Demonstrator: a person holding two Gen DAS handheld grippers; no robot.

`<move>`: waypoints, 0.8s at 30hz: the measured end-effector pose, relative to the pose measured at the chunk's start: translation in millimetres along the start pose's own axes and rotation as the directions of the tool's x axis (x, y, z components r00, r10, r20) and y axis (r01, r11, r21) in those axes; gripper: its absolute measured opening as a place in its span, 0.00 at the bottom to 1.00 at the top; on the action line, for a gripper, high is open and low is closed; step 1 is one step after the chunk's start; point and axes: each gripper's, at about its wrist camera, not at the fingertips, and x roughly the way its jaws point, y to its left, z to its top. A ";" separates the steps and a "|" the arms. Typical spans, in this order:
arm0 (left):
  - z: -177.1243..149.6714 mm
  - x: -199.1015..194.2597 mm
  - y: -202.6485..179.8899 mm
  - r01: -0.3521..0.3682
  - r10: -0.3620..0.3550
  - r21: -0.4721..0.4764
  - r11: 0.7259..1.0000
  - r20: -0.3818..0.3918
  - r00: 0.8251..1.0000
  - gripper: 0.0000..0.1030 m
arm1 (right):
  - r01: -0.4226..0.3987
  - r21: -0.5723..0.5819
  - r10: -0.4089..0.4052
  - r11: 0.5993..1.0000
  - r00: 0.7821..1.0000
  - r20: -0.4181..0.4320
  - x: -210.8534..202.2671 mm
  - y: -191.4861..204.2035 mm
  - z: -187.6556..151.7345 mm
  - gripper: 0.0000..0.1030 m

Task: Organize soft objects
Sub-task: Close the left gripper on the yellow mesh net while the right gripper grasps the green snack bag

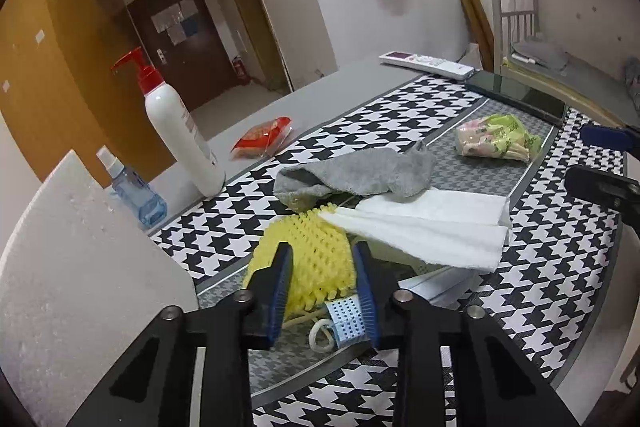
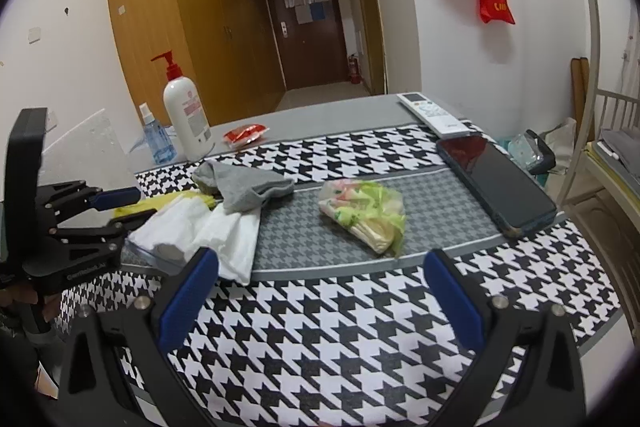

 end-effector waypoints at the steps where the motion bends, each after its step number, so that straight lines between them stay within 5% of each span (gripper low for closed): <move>1: -0.5 -0.1 0.5 0.006 -0.006 -0.006 1.000 0.000 1.000 0.27 | 0.005 0.000 -0.005 1.000 1.000 -0.010 2.1 -1.7 2.2 1.00; 3: -2.2 -1.2 1.5 0.030 -0.030 -0.017 0.999 0.005 1.000 0.20 | 0.013 -0.005 -0.013 1.000 1.000 -0.028 6.2 -3.9 5.8 1.00; 19: -11.9 -20.1 26.1 0.196 -0.181 -0.134 0.971 0.116 0.977 0.19 | 0.009 -0.224 -0.057 0.975 0.976 -0.210 59.2 -3.0 37.9 1.00; 24: -14.6 -21.5 32.7 0.212 -0.191 -0.169 0.963 0.131 0.973 0.19 | 0.049 -0.305 -0.130 0.951 0.959 -0.251 80.6 -4.1 42.3 1.00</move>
